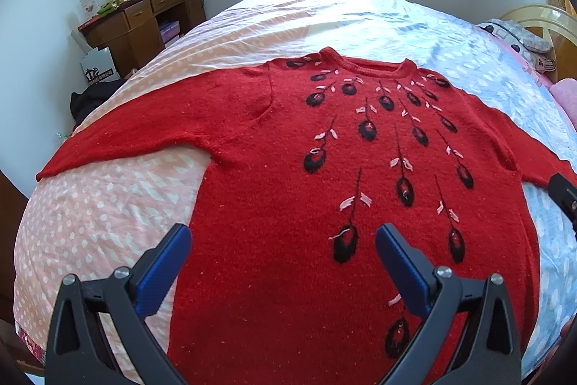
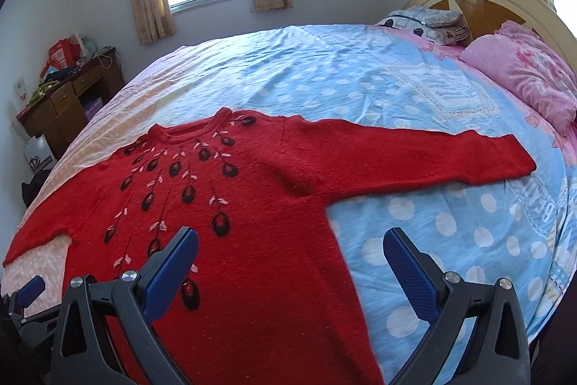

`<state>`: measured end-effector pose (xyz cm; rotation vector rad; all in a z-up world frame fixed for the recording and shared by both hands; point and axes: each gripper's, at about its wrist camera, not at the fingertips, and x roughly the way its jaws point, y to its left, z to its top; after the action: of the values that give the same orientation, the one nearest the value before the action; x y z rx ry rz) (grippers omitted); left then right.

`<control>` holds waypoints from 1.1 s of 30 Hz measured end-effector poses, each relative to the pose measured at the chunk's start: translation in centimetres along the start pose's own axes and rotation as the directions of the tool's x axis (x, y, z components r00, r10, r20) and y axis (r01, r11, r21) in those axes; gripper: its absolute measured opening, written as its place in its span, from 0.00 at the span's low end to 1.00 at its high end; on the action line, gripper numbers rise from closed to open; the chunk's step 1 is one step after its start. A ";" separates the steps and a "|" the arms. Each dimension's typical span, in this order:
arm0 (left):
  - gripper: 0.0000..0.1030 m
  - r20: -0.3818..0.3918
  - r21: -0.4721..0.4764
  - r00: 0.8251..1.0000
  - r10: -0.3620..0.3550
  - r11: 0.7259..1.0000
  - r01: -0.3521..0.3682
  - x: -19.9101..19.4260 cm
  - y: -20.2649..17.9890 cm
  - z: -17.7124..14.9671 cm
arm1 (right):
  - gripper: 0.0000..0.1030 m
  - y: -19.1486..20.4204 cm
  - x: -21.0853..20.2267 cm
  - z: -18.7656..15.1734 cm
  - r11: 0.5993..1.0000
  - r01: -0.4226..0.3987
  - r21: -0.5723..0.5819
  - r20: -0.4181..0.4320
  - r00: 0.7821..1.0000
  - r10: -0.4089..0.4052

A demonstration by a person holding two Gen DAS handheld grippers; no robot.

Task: Fold small clothes
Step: 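Move the right tool to the sweater sleeve cuff and grasp it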

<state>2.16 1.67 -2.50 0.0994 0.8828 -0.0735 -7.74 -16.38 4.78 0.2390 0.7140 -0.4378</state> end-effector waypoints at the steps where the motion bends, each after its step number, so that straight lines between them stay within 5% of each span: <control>1: 1.00 -0.001 0.001 1.000 0.001 1.000 -0.001 0.1 0.0 0.0 | 0.99 -0.2 0.1 0.1 1.000 0.007 0.001 0.002 1.000 -0.007; 18: 1.00 0.013 0.041 1.000 0.027 0.999 -0.027 2.4 -0.7 2.0 | 0.98 -6.1 1.1 2.3 0.998 -0.002 0.071 0.064 0.998 -0.002; 22: 1.00 0.044 0.009 0.999 0.009 1.000 -0.009 3.2 0.7 3.9 | 0.83 -11.0 1.0 3.1 0.989 0.053 0.141 0.104 0.992 -0.068; 25: 1.00 0.084 -0.019 0.996 0.023 1.000 -0.021 4.3 1.9 5.4 | 0.81 -16.3 1.2 3.6 0.965 0.136 0.226 0.099 0.982 -0.162; 28: 1.00 0.122 -0.031 0.992 0.037 0.999 -0.033 5.7 2.8 6.5 | 0.79 -22.6 1.2 4.0 0.912 0.217 0.348 0.089 0.961 -0.263; 30: 1.00 0.123 -0.040 0.992 0.039 0.999 -0.035 6.5 3.1 6.7 | 0.67 -26.6 1.3 4.2 0.876 0.235 0.421 0.090 0.950 -0.298; 33: 1.00 0.099 -0.067 0.995 0.034 0.997 -0.028 8.1 3.6 6.5 | 0.63 -31.9 2.2 4.6 0.823 0.266 0.502 0.046 0.942 -0.333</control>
<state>12.69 4.27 -4.46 0.0476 0.7829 -0.0201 -18.48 -46.87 4.67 0.5763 0.4983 -0.9346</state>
